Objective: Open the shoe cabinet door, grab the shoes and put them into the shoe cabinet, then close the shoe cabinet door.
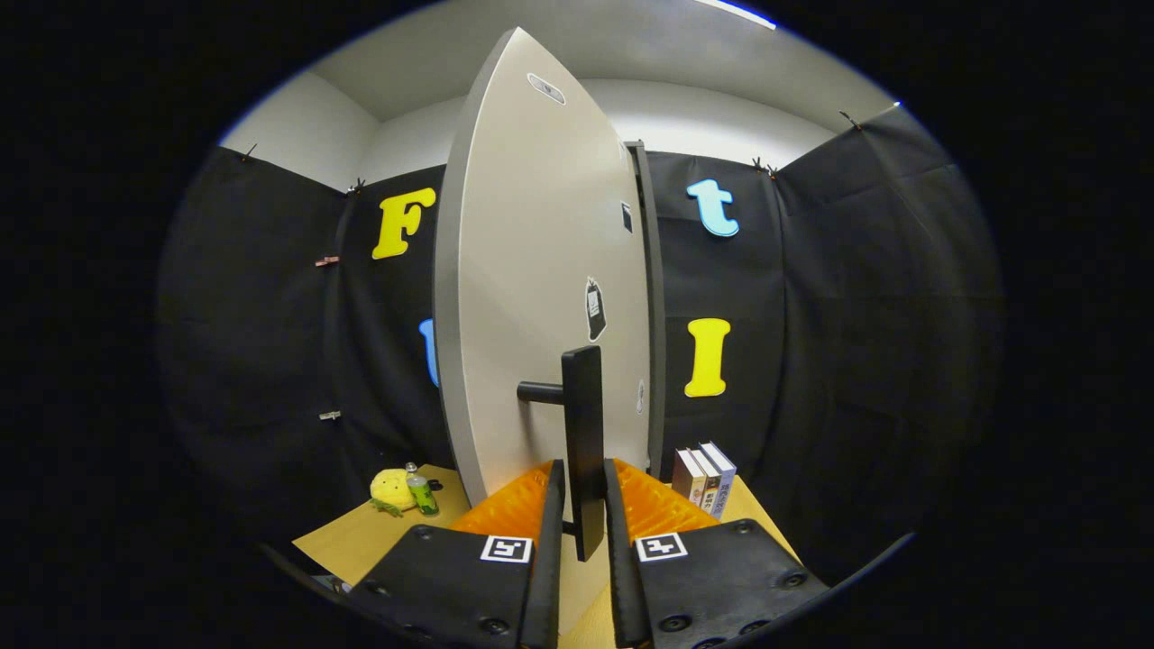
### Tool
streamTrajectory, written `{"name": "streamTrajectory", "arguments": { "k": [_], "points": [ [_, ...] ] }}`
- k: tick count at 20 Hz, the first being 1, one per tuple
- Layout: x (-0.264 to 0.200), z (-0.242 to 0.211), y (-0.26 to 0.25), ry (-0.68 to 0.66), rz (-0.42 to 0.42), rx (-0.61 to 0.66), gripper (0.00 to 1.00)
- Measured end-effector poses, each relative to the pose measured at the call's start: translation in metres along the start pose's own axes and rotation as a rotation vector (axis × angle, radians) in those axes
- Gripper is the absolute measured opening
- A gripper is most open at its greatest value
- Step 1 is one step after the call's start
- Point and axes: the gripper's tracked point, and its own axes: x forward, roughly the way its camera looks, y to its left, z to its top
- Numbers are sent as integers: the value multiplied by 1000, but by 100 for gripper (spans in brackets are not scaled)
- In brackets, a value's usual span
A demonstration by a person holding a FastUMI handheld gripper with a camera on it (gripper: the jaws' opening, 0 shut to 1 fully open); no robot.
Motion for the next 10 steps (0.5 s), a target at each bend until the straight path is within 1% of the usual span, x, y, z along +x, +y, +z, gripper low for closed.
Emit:
{"name": "streamTrajectory", "arguments": {
  "k": [2, 3, 5, 10],
  "points": [
    [-2, 1, -12, -3, -25, 11, 27],
    [-3, 1, -17, -3, -35, 16, 24],
    [-5, 2, -28, -9, -48, 16, 22],
    [-11, 5, -50, -31, -84, 5, 22]
  ]
}}
